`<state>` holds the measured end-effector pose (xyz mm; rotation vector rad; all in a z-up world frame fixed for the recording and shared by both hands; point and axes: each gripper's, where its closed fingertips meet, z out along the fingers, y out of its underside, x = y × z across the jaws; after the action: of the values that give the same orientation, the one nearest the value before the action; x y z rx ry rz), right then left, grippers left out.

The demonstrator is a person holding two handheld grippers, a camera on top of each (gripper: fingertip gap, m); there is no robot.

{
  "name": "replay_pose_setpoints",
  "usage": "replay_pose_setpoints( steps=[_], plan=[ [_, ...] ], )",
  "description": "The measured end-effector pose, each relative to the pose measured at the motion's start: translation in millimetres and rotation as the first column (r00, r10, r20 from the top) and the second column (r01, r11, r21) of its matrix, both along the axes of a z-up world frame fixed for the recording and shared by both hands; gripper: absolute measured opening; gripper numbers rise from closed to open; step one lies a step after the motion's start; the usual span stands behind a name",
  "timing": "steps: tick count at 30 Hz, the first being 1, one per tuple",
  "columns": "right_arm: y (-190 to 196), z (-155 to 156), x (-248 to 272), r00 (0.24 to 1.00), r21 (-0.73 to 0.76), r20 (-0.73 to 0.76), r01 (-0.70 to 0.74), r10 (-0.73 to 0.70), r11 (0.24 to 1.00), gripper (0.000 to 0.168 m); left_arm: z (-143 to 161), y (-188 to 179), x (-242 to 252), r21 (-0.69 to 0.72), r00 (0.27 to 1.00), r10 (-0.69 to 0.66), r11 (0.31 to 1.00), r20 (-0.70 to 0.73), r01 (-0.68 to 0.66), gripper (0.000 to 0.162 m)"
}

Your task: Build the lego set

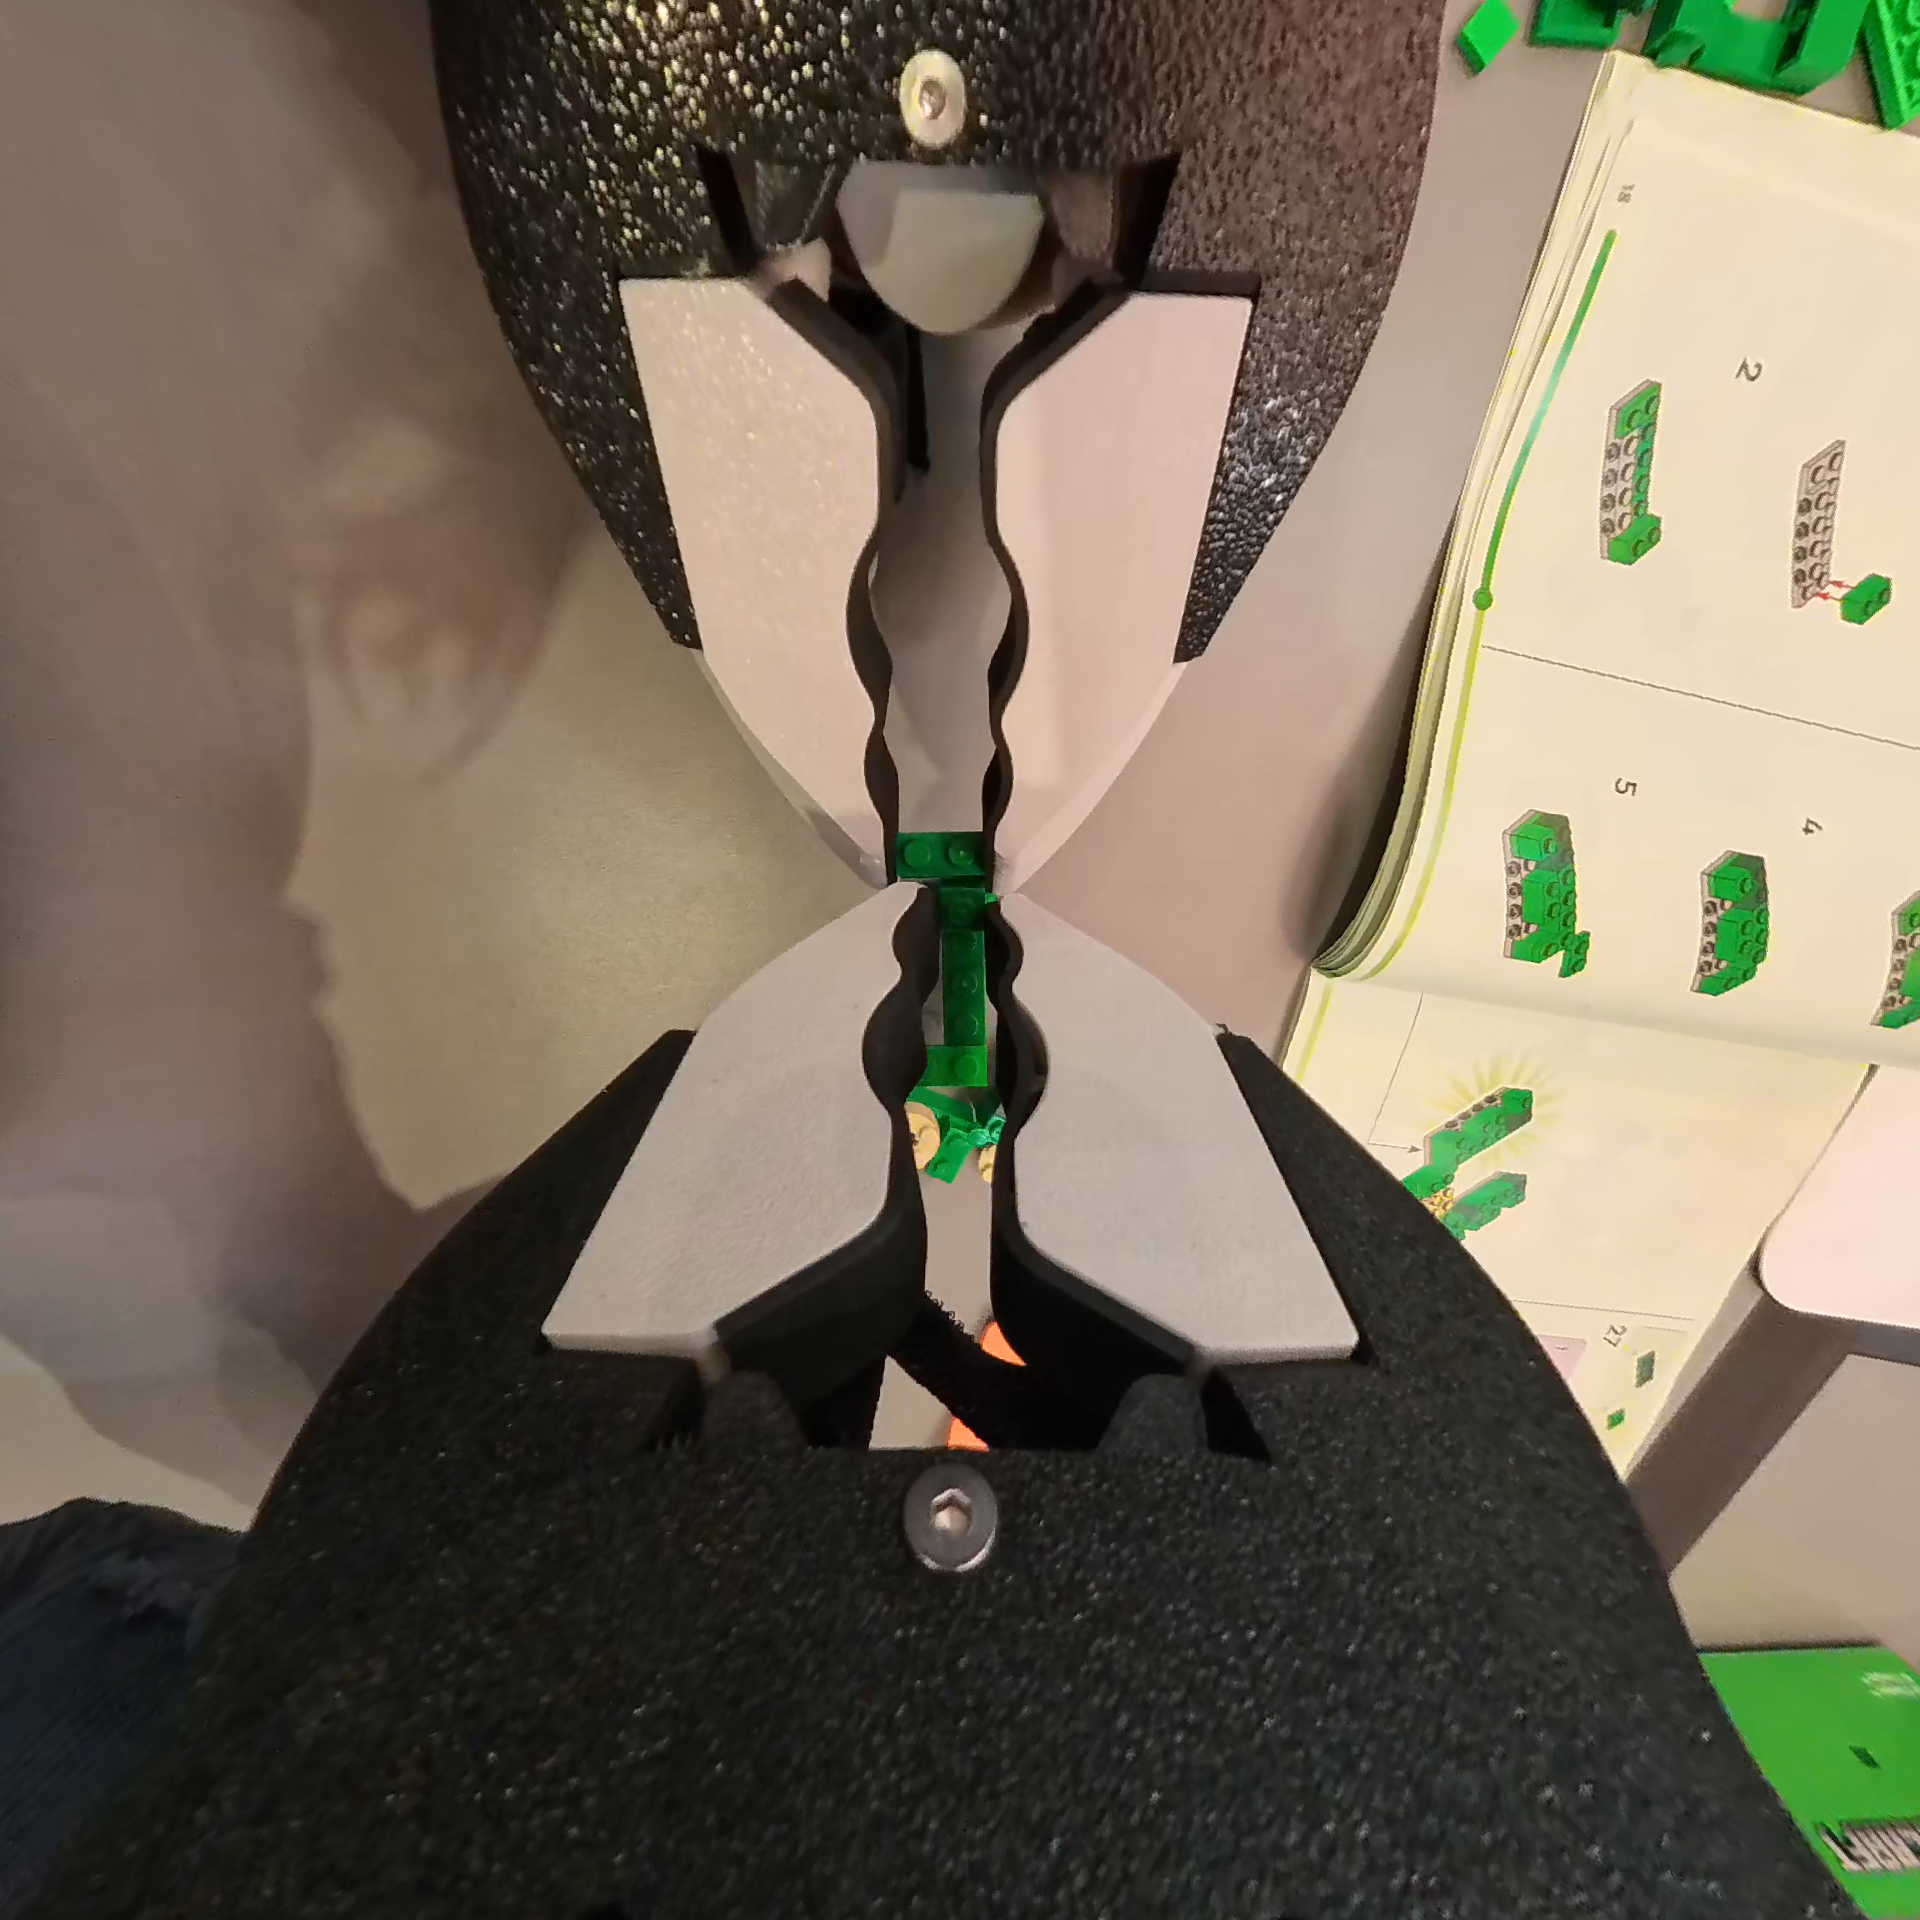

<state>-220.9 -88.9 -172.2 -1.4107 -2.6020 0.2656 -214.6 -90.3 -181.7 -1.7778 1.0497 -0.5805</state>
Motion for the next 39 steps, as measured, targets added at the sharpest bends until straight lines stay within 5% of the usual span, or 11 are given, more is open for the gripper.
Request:
replay_pose_setpoints(
  steps=[31,39],
  plan=[
    [-3,5,-5,0.998,-0.009,-0.069,-0.011,0.011,1.000,0.015,2,-1,1,-0.016,1.000,-0.012,1.000,0.027,0.012,0.016],
    [10,32,-3,0.906,0.114,-0.414,-0.040,0.084,0.993,0.047,3,3,-6,-0.037,0.999,0.027,0.999,0.043,-0.026,0.016]
  ],
)
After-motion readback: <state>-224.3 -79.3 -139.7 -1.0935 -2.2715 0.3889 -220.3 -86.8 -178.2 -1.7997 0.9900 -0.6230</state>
